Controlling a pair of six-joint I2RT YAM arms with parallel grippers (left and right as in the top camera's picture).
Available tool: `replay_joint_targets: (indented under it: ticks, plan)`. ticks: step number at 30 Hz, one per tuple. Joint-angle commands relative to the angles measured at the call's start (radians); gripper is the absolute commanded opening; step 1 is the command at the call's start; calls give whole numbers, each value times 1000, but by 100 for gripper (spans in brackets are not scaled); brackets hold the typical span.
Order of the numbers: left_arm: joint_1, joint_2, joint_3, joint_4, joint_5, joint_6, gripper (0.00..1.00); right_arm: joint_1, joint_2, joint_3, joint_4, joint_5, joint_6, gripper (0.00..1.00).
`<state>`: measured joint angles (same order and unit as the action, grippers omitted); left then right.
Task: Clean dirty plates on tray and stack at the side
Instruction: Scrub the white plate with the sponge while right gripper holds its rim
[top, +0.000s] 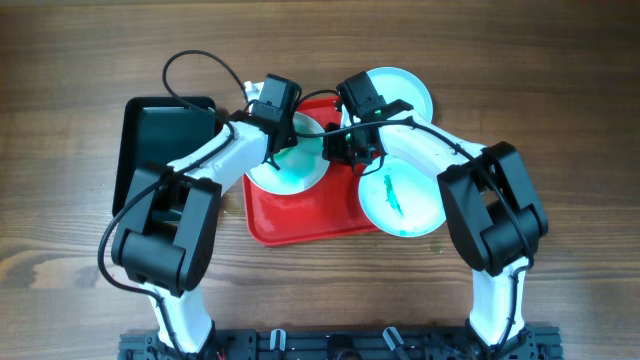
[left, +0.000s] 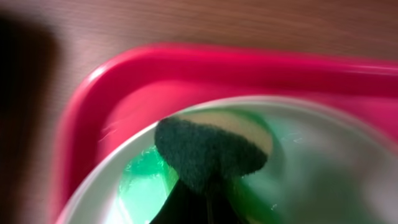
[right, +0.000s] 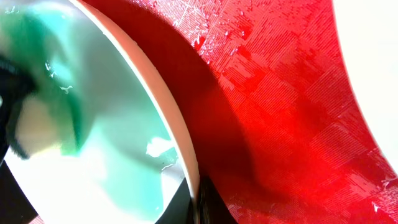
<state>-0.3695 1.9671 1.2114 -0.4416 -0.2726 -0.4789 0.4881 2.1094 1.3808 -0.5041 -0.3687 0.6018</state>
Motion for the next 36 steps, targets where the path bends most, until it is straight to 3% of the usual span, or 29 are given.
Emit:
replay_joint_targets:
  ticks: [1,3,7,9,10,13,16,19,20,22,25,27,29,32,36]
  plan:
    - [11,23,-29,-221,8,-53,4,13,45,-15,-14,32,3,4]
    - [12,23,-29,-305,225,9,4,13,45,-15,-13,31,3,4]
    - [12,23,-29,-327,797,424,4,13,45,-15,-13,31,3,4]
    - [13,23,-29,-312,958,578,4,13,45,-15,-13,31,3,5]
    - [13,23,-29,-286,958,580,4,13,45,-15,-13,31,3,4]
    - [19,23,-29,-176,899,552,4,13,45,-15,-12,31,3,4]
    - [30,23,-29,-44,701,418,4,13,45,-15,-12,31,3,4]
    - [43,23,-29,45,323,179,4,13,45,-15,-12,31,3,4]
    - [47,23,-24,49,177,82,4,13,45,-15,-11,32,2,4]
    - [48,14,-10,40,-11,-2,4,13,45,-15,-12,32,0,4]
    - [43,-15,16,12,-159,-45,4,13,45,-15,-10,35,1,4]
    - [40,-32,26,-14,-176,-53,4,13,45,-15,-8,35,1,4]
    - [32,-49,27,-81,-85,-53,4,13,45,-15,-8,35,0,4]
    - [21,-54,27,-185,211,26,4,13,45,-15,-9,35,-3,4]
    - [20,-54,27,-203,839,392,4,13,45,-15,-8,34,-3,4]
